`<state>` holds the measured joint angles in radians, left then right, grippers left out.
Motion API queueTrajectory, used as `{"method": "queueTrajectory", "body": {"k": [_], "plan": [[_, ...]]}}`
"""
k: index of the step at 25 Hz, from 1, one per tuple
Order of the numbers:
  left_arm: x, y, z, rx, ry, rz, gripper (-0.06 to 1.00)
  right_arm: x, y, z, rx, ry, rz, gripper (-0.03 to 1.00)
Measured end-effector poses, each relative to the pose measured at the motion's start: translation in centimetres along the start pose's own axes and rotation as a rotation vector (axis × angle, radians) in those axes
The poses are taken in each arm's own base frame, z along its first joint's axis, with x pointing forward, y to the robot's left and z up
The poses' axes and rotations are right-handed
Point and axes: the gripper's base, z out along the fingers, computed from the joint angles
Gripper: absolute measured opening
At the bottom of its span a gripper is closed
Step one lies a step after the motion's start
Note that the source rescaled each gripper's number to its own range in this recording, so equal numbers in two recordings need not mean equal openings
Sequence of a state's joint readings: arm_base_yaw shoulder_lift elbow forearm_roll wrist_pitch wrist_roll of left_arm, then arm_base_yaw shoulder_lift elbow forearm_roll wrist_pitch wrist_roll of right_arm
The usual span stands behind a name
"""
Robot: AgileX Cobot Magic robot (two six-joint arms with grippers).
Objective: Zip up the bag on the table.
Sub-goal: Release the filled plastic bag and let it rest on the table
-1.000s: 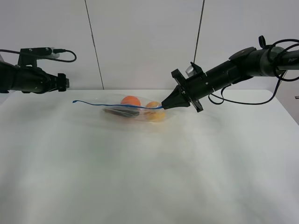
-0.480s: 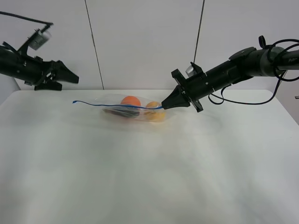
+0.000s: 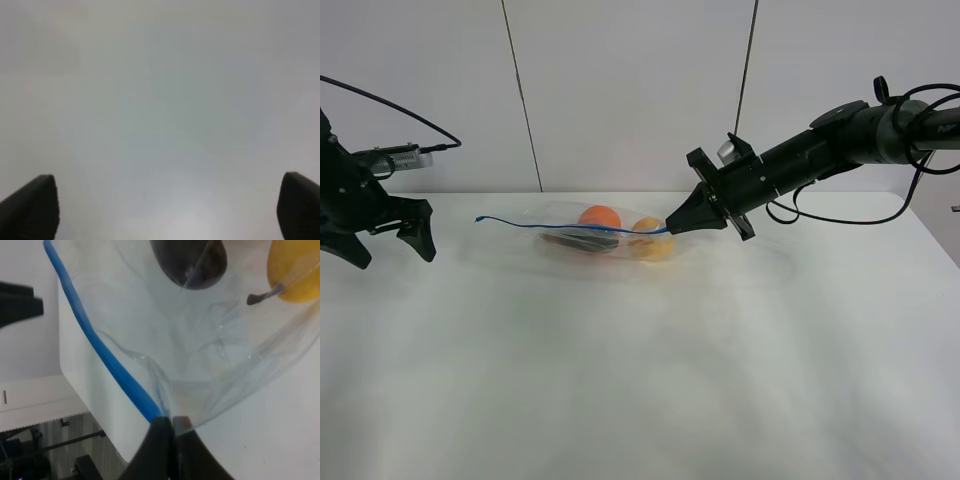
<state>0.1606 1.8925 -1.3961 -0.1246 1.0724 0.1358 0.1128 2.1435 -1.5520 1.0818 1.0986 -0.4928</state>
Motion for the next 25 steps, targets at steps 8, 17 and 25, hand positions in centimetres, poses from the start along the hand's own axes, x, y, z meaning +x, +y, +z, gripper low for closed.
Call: {"method": "queueTrajectory", "body": {"k": [8, 17, 25], "plan": [[2.4, -0.8, -5.7, 0.003, -0.021, -0.004, 1.0, 0.0, 0.0, 0.0, 0.0, 0.0, 0.0, 0.0], [9.7, -3.3, -12.2, 0.029, -0.193, 0.032, 1.0, 0.0, 0.0, 0.0, 0.0, 0.0, 0.0, 0.0], [19.3, -5.3, -12.2, 0.012, -0.243, 0.168, 1.0, 0.0, 0.0, 0.0, 0.0, 0.0, 0.0, 0.0]]}}
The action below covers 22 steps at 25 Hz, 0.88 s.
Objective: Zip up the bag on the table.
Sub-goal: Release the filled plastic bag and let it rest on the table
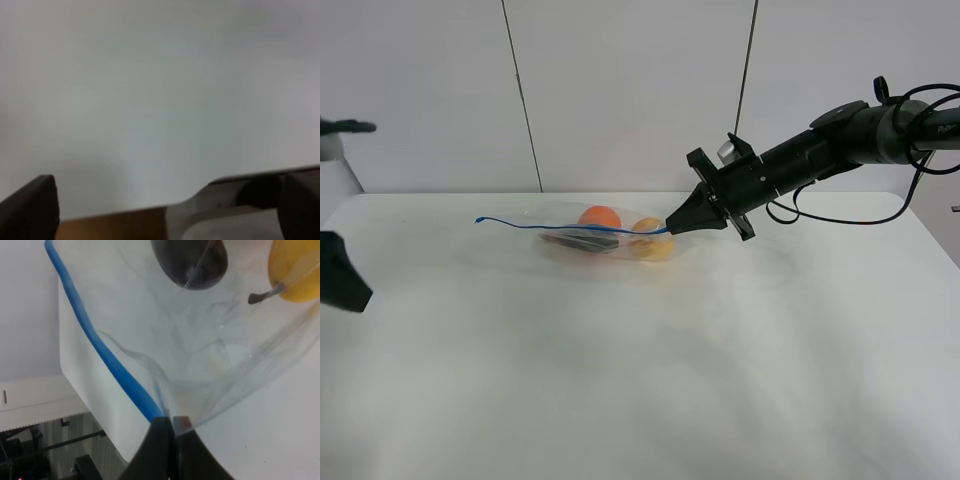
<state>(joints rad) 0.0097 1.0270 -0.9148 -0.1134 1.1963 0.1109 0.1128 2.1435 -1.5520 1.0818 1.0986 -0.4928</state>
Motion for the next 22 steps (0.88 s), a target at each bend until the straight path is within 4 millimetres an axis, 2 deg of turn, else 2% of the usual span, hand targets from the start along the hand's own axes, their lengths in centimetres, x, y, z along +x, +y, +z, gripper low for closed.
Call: {"method": "queueTrajectory", "body": {"k": [3, 8, 17, 22], "plan": [[3.2, 0.1, 0.1, -0.036, -0.003, -0.008, 1.0, 0.0, 0.0, 0.0, 0.0, 0.0, 0.0, 0.0], [8.6, 0.0, 1.8, -0.044, 0.005, -0.031, 1.0, 0.0, 0.0, 0.0, 0.0, 0.0, 0.0, 0.0], [11.8, -0.6, -0.6, -0.041, -0.263, -0.023, 1.0, 0.0, 0.0, 0.0, 0.002, 0.001, -0.001, 0.0], [15.1, -1.1, -2.8, -0.052, -0.499, -0.001, 1.0, 0.0, 0.0, 0.0, 0.002, 0.001, -0.001, 0.0]]}}
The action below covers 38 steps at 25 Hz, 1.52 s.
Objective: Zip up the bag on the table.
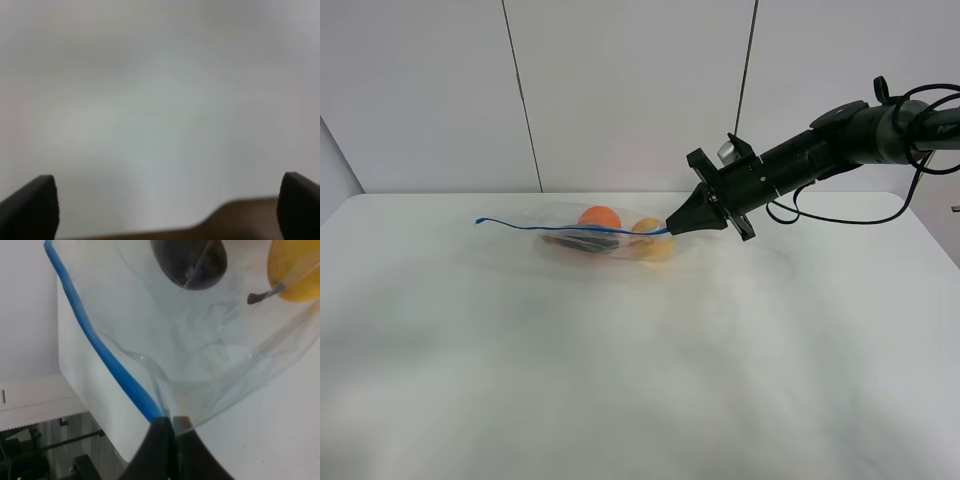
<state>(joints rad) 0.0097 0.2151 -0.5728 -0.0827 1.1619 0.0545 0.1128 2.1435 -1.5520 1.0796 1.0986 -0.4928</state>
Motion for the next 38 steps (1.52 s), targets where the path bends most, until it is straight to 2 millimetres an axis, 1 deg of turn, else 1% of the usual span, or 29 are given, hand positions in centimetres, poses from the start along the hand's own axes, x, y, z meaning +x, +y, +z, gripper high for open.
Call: {"method": "queueTrajectory", "body": {"k": [3, 5, 9, 10, 11, 12, 14, 16, 17, 18, 19, 20, 23, 26, 29, 31, 34, 38], "plan": [[1.4, -0.2, -1.7, -0.002, -0.136, 0.01, 1.0, 0.0, 0.0, 0.0, 0.0, 0.0, 0.0, 0.0], [2.2, -0.2, -2.5, -0.003, -0.2, 0.015, 1.0, 0.0, 0.0, 0.0, 0.0, 0.0, 0.0, 0.0], [2.4, -0.3, -2.7, -0.003, -0.212, 0.016, 1.0, 0.0, 0.0, 0.0, 0.002, 0.001, -0.001, 0.0], [2.4, -0.3, -2.7, -0.003, -0.212, 0.016, 1.0, 0.0, 0.0, 0.0, 0.002, 0.001, -0.001, 0.02], [2.4, -0.3, -2.7, -0.003, -0.212, 0.016, 1.0, 0.0, 0.0, 0.0, 0.002, 0.001, 0.003, 0.05], [2.4, -0.3, -2.7, -0.003, -0.212, 0.016, 1.0, 0.0, 0.0, 0.0, 0.002, 0.002, 0.007, 0.11], [2.4, -0.3, -2.7, -0.003, -0.212, 0.015, 1.0, 0.1, 0.0, 0.0, -0.003, 0.013, 0.014, 0.33], [2.4, -0.3, -2.7, -0.003, -0.212, 0.015, 1.0, 0.3, 0.1, 0.0, -0.006, 0.029, 0.015, 0.67], [2.4, -0.3, -2.7, -0.003, -0.212, 0.015, 1.0, 0.3, 0.0, 0.0, -0.003, 0.034, 0.012, 0.78], [2.4, -0.3, -2.7, -0.003, -0.212, 0.015, 1.0, 0.4, 0.0, 0.0, 0.004, 0.043, 0.009, 0.87], [2.4, -0.3, -2.7, -0.003, -0.212, 0.015, 1.0, 0.5, -0.1, -0.1, 0.015, 0.06, 0.0, 0.92], [2.4, -0.3, -2.7, -0.003, -0.212, 0.015, 1.0, 0.5, -0.1, -0.2, 0.037, 0.077, -0.01, 0.95], [2.4, -0.3, -2.7, -0.003, -0.212, 0.015, 1.0, 0.1, 0.1, -1.1, 0.148, 0.129, -0.054, 0.99], [2.4, -0.3, -2.7, -0.003, -0.212, 0.015, 1.0, -1.4, 0.6, -2.9, 0.323, 0.111, -0.108, 0.99], [2.4, -0.3, -2.7, -0.003, -0.212, 0.015, 1.0, -3.0, 1.3, -5.1, 0.517, 0.049, -0.154, 1.0], [2.4, -0.3, -2.7, -0.003, -0.212, 0.015, 1.0, -3.6, 1.2, -6.3, 0.637, 0.026, -0.176, 1.0], [2.4, -0.3, -2.7, -0.003, -0.212, 0.014, 1.0, -3.9, 0.2, -7.5, 0.8, 0.031, -0.206, 1.0], [2.4, -0.3, -2.7, -0.003, -0.212, 0.014, 1.0, -4.1, -1.2, -9.2, 0.858, 0.017, -0.178, 1.0]]}}
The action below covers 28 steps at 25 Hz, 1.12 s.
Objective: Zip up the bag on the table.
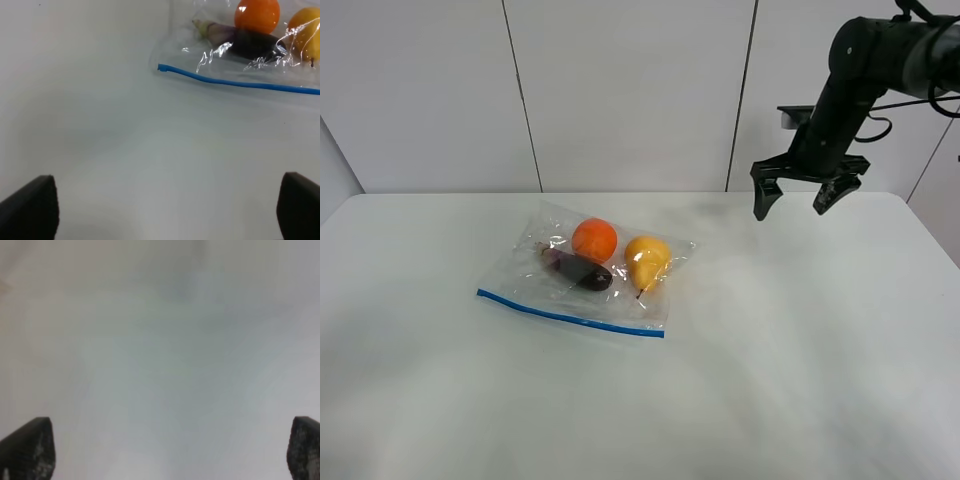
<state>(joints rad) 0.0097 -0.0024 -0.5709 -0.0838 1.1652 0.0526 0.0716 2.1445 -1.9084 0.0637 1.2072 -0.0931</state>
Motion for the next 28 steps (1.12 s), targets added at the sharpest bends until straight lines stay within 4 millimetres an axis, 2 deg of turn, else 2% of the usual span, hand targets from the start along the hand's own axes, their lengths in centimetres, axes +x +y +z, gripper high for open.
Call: {"method": "queueTrajectory", "body": {"k": [4, 7, 13, 17, 21, 28], "plan": [[0.0, 0.0, 0.0, 0.0, 0.0, 0.0, 1.0, 0.2, -1.9, -0.3, 0.003, -0.004, 0.045, 1.0], [0.0, 0.0, 0.0, 0.0, 0.0, 0.0, 1.0, 0.9, -2.2, -0.8, 0.001, 0.002, 0.056, 1.0], [0.0, 0.0, 0.0, 0.0, 0.0, 0.0, 1.0, 4.5, -1.6, -3.1, 0.004, 0.04, 0.056, 1.0], [0.0, 0.0, 0.0, 0.0, 0.0, 0.0, 1.0, 8.8, -1.0, -5.0, 0.001, 0.079, 0.058, 1.0], [0.0, 0.0, 0.0, 0.0, 0.0, 0.0, 1.0, 14.3, -0.2, -6.6, -0.003, 0.117, 0.061, 1.0], [0.0, 0.0, 0.0, 0.0, 0.0, 0.0, 1.0, 25.7, 1.3, -7.5, -0.007, 0.161, 0.064, 1.0]]}}
